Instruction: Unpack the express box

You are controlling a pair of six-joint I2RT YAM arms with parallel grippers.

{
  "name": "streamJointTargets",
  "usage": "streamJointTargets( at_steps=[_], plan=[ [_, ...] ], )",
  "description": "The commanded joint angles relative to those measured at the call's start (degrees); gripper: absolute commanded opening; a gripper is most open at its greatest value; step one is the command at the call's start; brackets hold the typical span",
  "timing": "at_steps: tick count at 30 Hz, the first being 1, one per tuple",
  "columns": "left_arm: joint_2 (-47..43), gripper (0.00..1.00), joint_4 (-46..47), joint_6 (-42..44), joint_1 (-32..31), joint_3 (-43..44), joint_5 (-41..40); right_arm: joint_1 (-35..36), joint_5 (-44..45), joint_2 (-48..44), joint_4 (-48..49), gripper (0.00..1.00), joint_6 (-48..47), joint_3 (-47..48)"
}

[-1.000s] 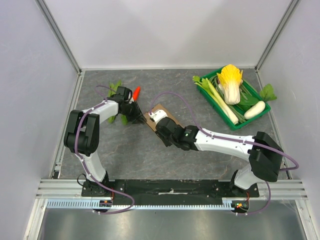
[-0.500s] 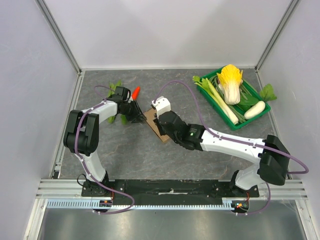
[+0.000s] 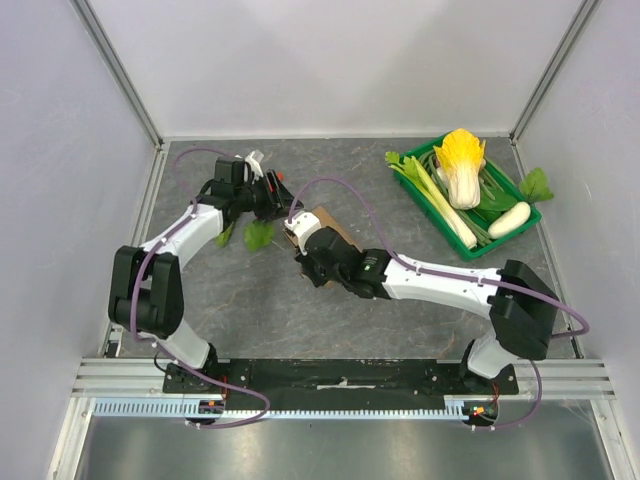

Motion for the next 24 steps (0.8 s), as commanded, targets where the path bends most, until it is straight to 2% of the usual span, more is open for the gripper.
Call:
streamJointTargets(
  at_steps=[1,12,22,24],
  plan=[
    [3.61,0.57,6.30,0.27,-0.25,2.44,2.13,-2.51,-3.97,2.00,-0.59,0.00,0.28,0.50],
    [21.00,0.57,7.53,2.99,-4.91,18.61,2.48,-9.01,-3.80,1.04,-6.91,0.00,2.66,-3.10],
    [30.42,0.57,5.60,5.45,-7.55,26.44,2.66,-15.26,0.67,-3.71,-8.68,0.00,4.67,-7.05],
    [31.22,0.56,3.32,8.00,-8.08,26.80,-0.84,-16.93,2.78,-3.36,-7.98,0.00,5.29,-6.88]
  ],
)
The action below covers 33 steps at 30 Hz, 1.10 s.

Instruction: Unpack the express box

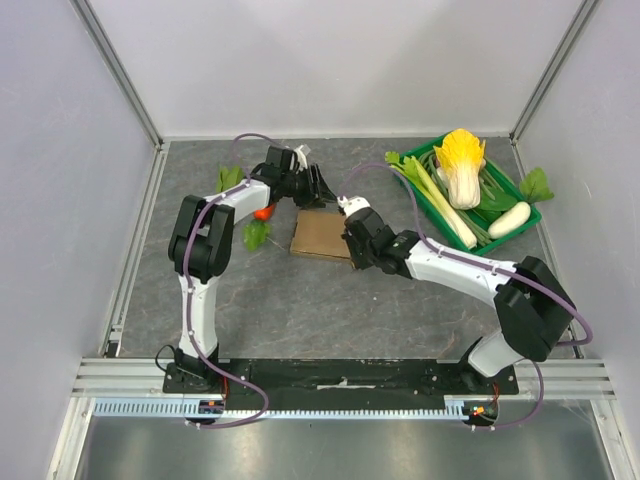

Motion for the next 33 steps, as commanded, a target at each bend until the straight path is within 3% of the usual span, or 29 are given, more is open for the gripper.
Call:
streamJointTargets(
  at_steps=[1,9,17,27,33],
  plan=[
    [1.34,0.56,-1.82,5.64,-0.73,1.69,-3.56,-2.55,4.29,-1.41,0.99,0.00,1.77,-0.10],
    [0.38,0.53,-4.28,8.11,-0.82,-1.82,-2.96,-5.89,5.52,0.26,4.07,0.00,3.53,1.39],
    [-8.75,0.43,-2.96,6.88,-0.82,-15.09,-1.55,-10.37,2.10,4.47,4.68,0.00,3.97,6.13],
    [-16.76,0.39,-2.35,4.42,-0.91,-25.12,1.09,-12.57,-2.82,6.06,7.23,0.00,4.50,7.72],
    [-16.59,0.23,-2.53,2.66,-0.82,-26.09,1.26,-13.01,-7.12,4.48,7.32,0.00,4.94,6.66]
  ],
)
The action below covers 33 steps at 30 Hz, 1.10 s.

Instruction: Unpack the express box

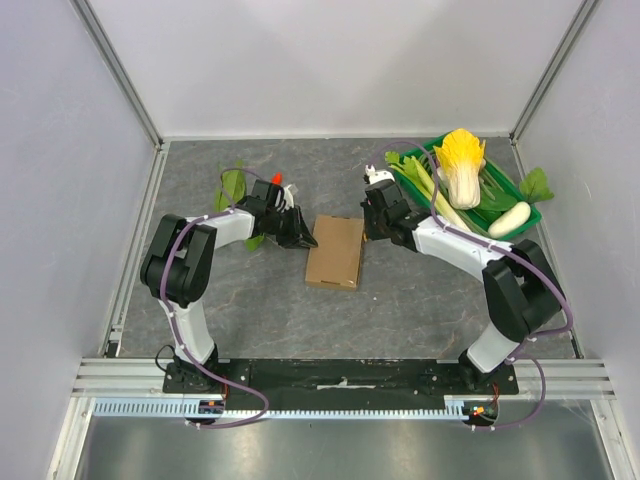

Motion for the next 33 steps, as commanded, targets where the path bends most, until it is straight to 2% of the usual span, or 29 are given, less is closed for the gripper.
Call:
streamJointTargets(
  at_steps=[1,6,17,33],
  plan=[
    [-1.86,0.21,0.27,-1.91,-0.49,-0.69,2.07,-0.07,-6.28,-1.66,3.34,0.00,1.60,1.38],
    [-1.33,0.19,1.75,-3.22,0.12,-1.57,3.90,-0.07,-12.15,-3.16,4.57,0.00,1.86,1.02],
    [-0.63,0.17,6.42,-6.74,4.78,-6.05,8.57,-0.07,-15.16,-7.46,5.45,0.00,4.76,1.81],
    [1.13,0.14,4.67,-8.94,7.50,-5.70,6.56,0.01,-18.58,-7.90,5.89,0.00,5.99,5.06]
  ],
)
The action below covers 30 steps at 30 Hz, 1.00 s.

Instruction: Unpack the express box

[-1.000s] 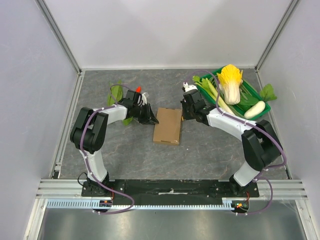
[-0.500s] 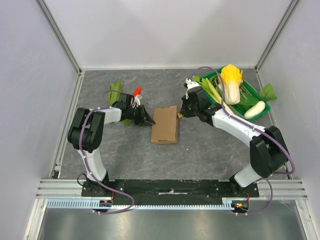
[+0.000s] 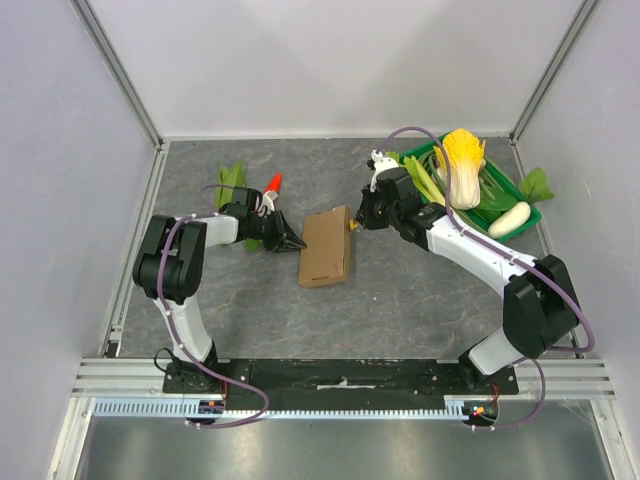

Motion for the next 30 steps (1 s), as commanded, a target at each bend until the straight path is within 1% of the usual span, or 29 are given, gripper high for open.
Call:
streamJointTargets(
  at_steps=[1,6,10,20,30],
  plan=[
    [0.89,0.14,-0.25,-1.71,0.10,-0.11,-3.41,1.15,-8.18,-1.72,4.47,0.00,3.41,3.95],
    [1.42,0.14,-0.60,-0.92,0.45,1.21,-1.84,1.24,-8.19,-1.89,5.26,0.00,4.03,3.87],
    [1.59,0.15,-2.71,0.23,0.45,2.79,-3.06,1.24,-8.62,-1.02,5.26,0.00,3.50,4.74],
    [2.74,0.15,-3.33,-0.21,1.24,3.85,-3.42,1.33,-9.24,-0.40,5.35,0.00,3.33,5.98],
    [2.91,0.17,-3.24,0.32,1.33,4.64,-2.89,1.59,-10.91,3.11,6.84,0.00,3.32,6.58]
  ],
)
